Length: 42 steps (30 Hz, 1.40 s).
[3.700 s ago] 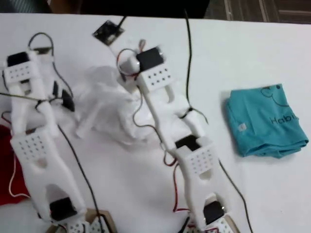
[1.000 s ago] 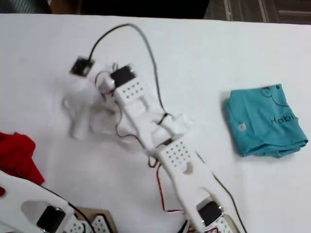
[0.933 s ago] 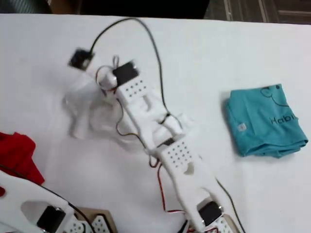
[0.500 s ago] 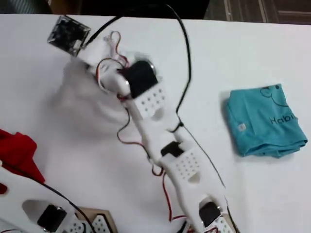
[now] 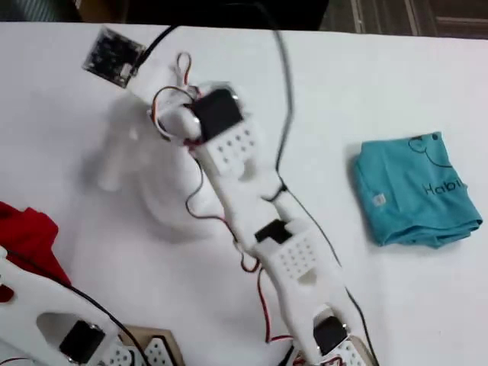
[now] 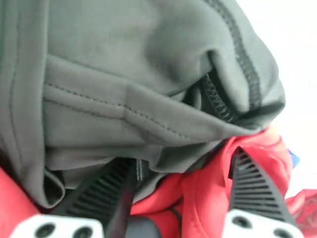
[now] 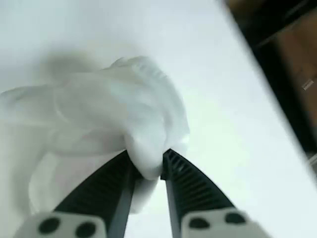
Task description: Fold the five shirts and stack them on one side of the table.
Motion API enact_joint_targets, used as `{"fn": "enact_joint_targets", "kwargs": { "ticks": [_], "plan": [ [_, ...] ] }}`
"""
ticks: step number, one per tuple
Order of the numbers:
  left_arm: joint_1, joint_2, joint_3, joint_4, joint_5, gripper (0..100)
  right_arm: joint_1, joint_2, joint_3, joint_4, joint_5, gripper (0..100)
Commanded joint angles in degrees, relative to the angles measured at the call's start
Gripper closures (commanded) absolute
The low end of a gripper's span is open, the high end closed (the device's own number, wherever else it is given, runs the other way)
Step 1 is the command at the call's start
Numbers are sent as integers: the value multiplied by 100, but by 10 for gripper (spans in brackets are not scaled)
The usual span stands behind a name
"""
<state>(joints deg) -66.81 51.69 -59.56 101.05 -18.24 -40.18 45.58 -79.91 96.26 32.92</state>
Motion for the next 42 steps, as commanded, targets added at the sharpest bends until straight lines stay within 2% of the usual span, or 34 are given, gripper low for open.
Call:
{"fn": "enact_joint_targets", "kwargs": {
  "ticks": [1, 5, 10, 12, 17, 24, 31, 35, 42],
  "plan": [
    [123, -53, -189, 97, -9, 718, 119, 558, 396, 22, -9, 974],
    [123, -53, -189, 97, -18, 718, 154, 945, 290, 22, 0, 956],
    [176, -53, -189, 97, -35, 718, 180, 620, -255, 101, -18, 809],
    [211, -53, -189, 97, -35, 718, 180, 356, -457, 101, -9, 779],
    [316, -53, -189, 97, -26, 718, 180, 48, -818, -391, -141, 780],
    [360, -53, -189, 97, -35, 718, 40, 365, -281, -1516, -1275, 776],
    [360, -53, -189, 97, -35, 718, -189, 1332, 97, -1516, -1310, 776],
    [360, -53, -189, 97, -35, 718, 215, 1815, 35, -1174, -1310, 779],
    [510, -53, -189, 97, -18, 718, 1508, 1938, 26, 75, -1248, 779]
  ]
}}
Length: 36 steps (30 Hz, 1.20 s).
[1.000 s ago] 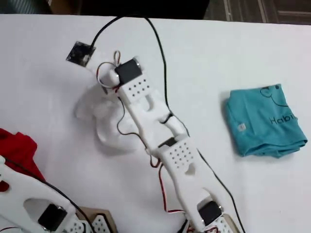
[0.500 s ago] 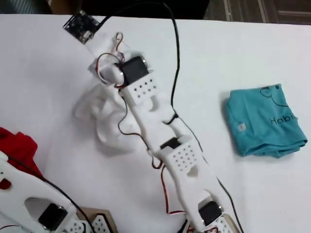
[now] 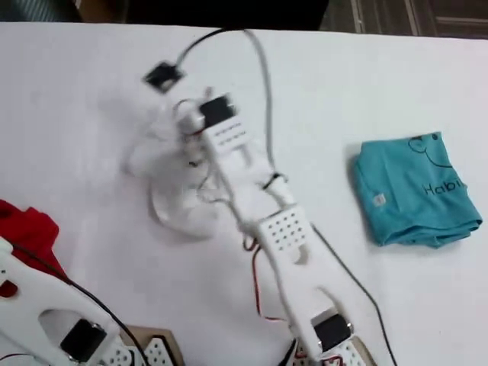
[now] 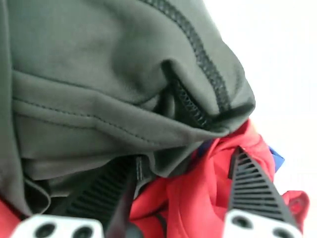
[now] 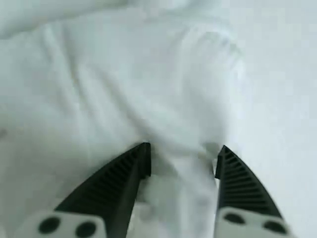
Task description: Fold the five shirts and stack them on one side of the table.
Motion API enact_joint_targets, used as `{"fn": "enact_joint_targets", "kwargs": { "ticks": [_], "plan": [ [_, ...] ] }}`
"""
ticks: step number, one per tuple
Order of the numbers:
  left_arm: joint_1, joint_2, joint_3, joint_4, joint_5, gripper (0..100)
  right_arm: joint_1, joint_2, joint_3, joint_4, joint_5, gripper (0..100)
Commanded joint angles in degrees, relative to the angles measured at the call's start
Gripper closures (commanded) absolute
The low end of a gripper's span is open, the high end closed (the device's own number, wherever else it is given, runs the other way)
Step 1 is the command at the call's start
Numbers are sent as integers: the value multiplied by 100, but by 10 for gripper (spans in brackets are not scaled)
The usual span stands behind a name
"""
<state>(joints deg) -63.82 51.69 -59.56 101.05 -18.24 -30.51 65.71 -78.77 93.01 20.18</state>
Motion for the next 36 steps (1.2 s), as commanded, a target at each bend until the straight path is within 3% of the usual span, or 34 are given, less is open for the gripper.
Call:
{"fn": "enact_joint_targets", "kwargs": {
  "ticks": [1, 8, 14, 18, 28, 36],
  "plan": [
    [273, -53, -189, 97, -9, 718, 734, -75, -88, 462, 141, 779],
    [721, -114, -189, 123, -9, 718, 1895, -426, -26, 497, 651, 779],
    [1196, -114, -189, 123, 0, 718, 2185, -1121, -53, 497, 756, 778],
    [1459, -114, -189, 123, 53, 718, 1745, -1710, 88, 505, 703, 778],
    [1468, -70, -198, 123, 264, 718, -409, -2782, 2233, 505, 378, 776],
    [1275, -62, -198, 114, 246, 718, -760, -2730, 2752, 418, 378, 776]
  ]
}}
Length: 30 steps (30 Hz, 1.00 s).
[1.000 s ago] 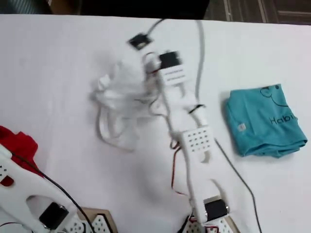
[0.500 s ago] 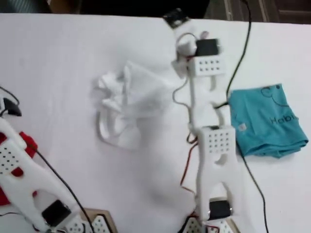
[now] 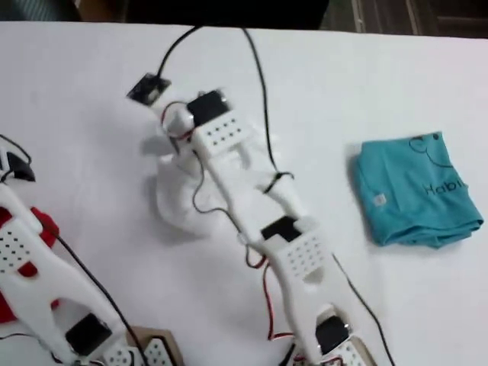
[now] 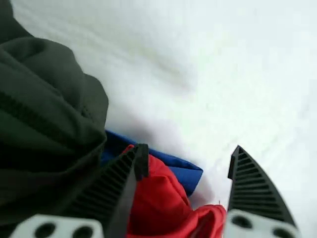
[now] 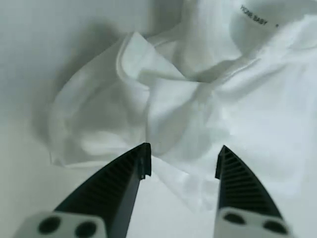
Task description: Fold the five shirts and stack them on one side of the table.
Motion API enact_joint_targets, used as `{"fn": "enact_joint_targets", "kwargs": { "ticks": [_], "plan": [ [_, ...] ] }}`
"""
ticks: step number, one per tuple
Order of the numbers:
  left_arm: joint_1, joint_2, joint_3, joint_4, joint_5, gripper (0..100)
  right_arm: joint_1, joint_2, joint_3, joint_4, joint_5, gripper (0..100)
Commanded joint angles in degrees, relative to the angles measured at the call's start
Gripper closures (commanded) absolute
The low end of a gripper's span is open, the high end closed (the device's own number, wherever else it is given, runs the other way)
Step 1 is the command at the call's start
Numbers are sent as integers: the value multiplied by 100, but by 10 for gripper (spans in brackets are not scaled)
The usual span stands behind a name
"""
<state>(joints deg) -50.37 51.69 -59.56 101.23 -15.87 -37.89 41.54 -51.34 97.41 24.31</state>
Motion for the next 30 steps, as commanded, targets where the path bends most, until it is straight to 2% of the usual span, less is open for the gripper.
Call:
{"fn": "enact_joint_targets", "kwargs": {
  "ticks": [1, 7, 9, 13, 15, 17, 22, 30],
  "plan": [
    [-70, -62, -198, 97, 9, 718, 40, -233, 18, -57, -35, 776],
    [-53, -62, -198, 105, 9, 718, 673, 374, 0, -286, -35, 783],
    [-44, -62, -189, 105, 9, 718, 927, 488, 0, -391, -35, 827],
    [-26, -62, -189, 105, 9, 718, 1376, 488, -53, -479, -35, 989],
    [26, -62, -180, 114, 9, 718, 1578, 418, -185, -462, -35, 964],
    [123, -114, -22, 114, 9, 718, 1763, 312, -387, -453, -35, 981],
    [686, -132, 488, 114, 9, 718, 2167, 13, -624, -426, -35, 978],
    [2092, -264, 927, 114, 26, 718, 2967, -400, -624, -391, -26, 978]
  ]
}}
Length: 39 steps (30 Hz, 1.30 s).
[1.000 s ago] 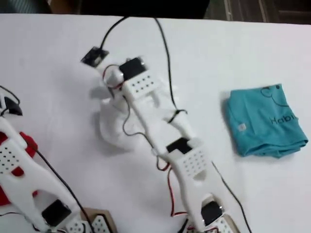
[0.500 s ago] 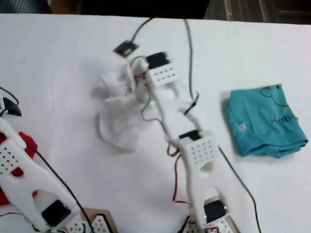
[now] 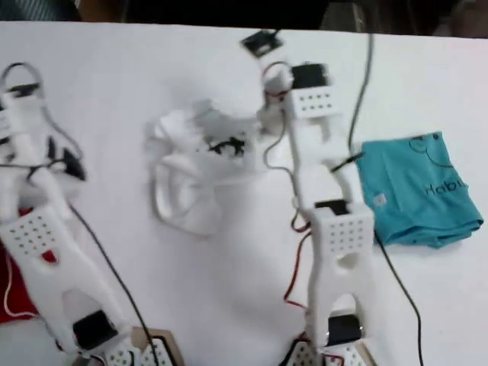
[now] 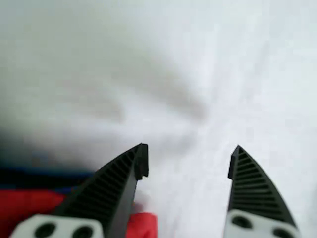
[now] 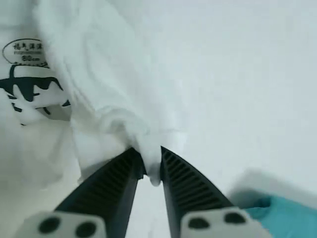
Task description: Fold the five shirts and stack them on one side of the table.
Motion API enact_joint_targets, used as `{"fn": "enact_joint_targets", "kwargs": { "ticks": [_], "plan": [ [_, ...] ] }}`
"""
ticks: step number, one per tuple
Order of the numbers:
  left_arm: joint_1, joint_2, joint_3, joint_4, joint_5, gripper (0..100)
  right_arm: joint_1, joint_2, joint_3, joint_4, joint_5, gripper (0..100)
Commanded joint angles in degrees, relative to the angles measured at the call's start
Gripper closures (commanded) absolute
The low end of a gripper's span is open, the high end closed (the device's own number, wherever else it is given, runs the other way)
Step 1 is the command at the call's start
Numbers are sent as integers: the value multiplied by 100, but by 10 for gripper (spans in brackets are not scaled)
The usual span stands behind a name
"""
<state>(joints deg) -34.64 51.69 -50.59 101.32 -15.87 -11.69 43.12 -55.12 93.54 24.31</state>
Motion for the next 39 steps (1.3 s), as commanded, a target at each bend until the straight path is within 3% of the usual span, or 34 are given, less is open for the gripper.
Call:
{"fn": "enact_joint_targets", "kwargs": {
  "ticks": [1, 12, 18, 29, 31, 35, 39],
  "plan": [
    [721, -387, 40, 105, 35, 718, 462, -567, -237, 4, -26, 978],
    [3631, -1881, 1024, 79, 9, 718, 1182, -549, -185, 101, -35, 978],
    [4571, -1916, 1051, 44, -9, 718, 1367, -321, -185, 207, -35, 978],
    [4615, -1846, 1437, 88, 26, 719, 1798, 374, -246, 31, -44, 978],
    [4624, -1837, 1745, 79, 26, 761, 1798, 453, -246, 4, -44, 978],
    [4387, -1899, 2343, 88, 44, 967, 1798, 505, -246, 4, -44, 978],
    [3833, -1899, 2835, 97, 44, 976, 1789, 505, -237, 4, -53, 978]
  ]
}}
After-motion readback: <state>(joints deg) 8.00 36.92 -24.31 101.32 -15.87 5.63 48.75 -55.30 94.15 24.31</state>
